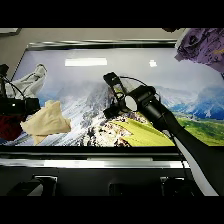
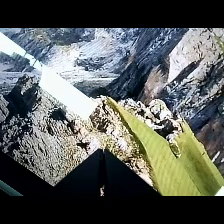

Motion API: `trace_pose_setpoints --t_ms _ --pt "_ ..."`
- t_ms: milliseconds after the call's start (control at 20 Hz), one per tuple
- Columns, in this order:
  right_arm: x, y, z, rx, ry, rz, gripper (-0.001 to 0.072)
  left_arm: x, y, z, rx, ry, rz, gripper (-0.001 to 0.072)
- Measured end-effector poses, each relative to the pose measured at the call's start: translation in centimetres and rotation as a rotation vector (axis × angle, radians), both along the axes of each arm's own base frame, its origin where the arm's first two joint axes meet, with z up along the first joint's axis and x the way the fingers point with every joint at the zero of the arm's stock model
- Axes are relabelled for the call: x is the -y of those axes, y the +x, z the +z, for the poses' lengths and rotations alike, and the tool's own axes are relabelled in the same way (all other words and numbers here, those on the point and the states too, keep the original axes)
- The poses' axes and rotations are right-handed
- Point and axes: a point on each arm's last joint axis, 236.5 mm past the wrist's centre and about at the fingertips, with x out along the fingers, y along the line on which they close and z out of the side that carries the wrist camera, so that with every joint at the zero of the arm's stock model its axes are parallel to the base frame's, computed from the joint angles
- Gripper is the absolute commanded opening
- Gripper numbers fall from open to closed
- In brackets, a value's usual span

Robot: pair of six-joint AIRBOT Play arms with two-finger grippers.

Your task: Fold the clothes and pants, and hang the long-sleeved shirts on hangers.

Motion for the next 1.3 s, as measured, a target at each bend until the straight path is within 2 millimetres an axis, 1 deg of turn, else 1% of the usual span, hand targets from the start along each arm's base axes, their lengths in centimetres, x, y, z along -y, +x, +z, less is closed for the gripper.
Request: trace_pose_setpoints --t_ms 1050,1100,1150,1200,1300 --pt "0.0 0.0 0.0 -0.001 0.000 0.000 0.0031 0.0 0.1 0.0 0.003 0.000 0.000 0.0026" --pt "0.0 0.0 0.0 -0.001 0.000 0.000 0.0031 0.0 0.1 0.0 0.003 0.000 0.000 0.0140" --pt "0.0 0.0 0.0 -0.001 0.000 0.000 0.0031 0.0 0.1 0.0 0.003 0.001 0.001 0.0505" --pt "0.0 0.0 0.0 0.000 0.000 0.000 0.0031 -0.2 0.1 -0.1 0.001 0.008 0.008 0.0720" --pt "0.0 0.0 0.0 0.000 0.000 0.000 0.0031 -1.4 0.0 -0.7 -0.024 0.041 0.044 0.0720"
